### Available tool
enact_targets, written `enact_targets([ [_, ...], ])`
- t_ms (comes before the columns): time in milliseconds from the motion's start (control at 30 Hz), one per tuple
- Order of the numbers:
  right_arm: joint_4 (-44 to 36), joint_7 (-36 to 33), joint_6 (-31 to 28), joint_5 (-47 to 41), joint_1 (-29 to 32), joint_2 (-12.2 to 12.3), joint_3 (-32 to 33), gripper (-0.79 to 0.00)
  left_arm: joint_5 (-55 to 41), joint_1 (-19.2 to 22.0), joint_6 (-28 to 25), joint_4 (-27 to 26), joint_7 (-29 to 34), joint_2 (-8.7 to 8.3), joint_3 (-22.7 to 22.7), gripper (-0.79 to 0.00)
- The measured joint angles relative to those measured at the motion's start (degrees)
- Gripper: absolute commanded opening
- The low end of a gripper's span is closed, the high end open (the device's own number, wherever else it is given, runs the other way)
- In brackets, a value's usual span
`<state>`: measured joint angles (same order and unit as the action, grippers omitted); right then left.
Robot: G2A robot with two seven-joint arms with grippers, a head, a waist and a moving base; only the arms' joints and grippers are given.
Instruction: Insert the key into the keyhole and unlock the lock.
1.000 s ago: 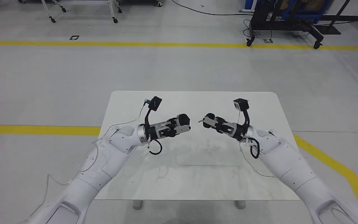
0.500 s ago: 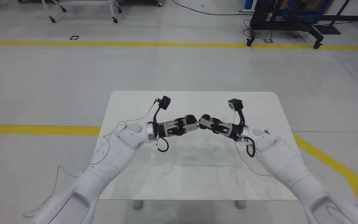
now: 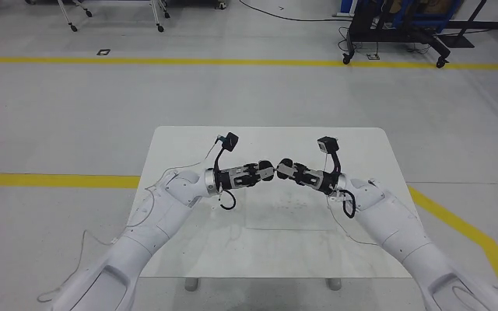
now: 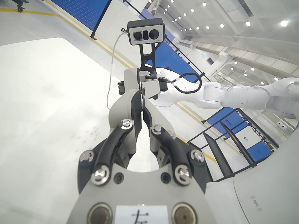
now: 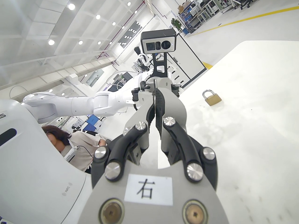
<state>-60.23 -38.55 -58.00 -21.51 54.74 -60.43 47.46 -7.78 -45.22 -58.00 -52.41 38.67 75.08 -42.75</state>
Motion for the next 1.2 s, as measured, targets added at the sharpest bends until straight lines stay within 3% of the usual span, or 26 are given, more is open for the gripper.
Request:
enact_targets([
  [167, 0.0, -0.6, 0.0, 0.4, 0.2, -0.2, 0.8, -0.785, 0.4, -0.1, 0.0, 0.4, 0.4, 0.33, -0.5, -0.785],
  [233, 0.0, -0.6, 0.0, 0.7, 0.4, -0.3, 1.1, -0.616, 0.3, -0.1, 0.0, 0.6, 0.6, 0.46, -0.7, -0.785],
  [267, -0.1, -0.7, 0.0, 0.9, 0.4, -0.4, 1.2, -0.573, 0.3, -0.1, 0.0, 0.7, 0.7, 0.52, -0.7, -0.785],
  [533, 0.0, -2.1, 0.0, 7.3, 0.8, 0.1, 3.9, -0.610, -0.9, -0.1, 0.0, 1.3, 3.5, 0.86, -1.2, -0.785],
  [733, -1.9, 0.8, 0.0, 15.3, 3.6, 1.1, 7.7, -0.711, -0.9, 0.6, 0.0, 2.4, 6.4, 1.31, -0.7, -0.785],
  [933, -3.9, 1.2, 0.0, 17.1, 5.3, 1.6, 9.0, -0.773, 1.1, 1.6, 0.0, 4.1, 7.6, 1.99, 0.4, -0.785],
  [1200, -4.7, -0.7, 0.0, 16.1, 5.6, 1.7, 8.6, -0.785, 2.1, 2.3, 0.0, 5.5, 7.1, 2.67, 1.0, -0.785],
])
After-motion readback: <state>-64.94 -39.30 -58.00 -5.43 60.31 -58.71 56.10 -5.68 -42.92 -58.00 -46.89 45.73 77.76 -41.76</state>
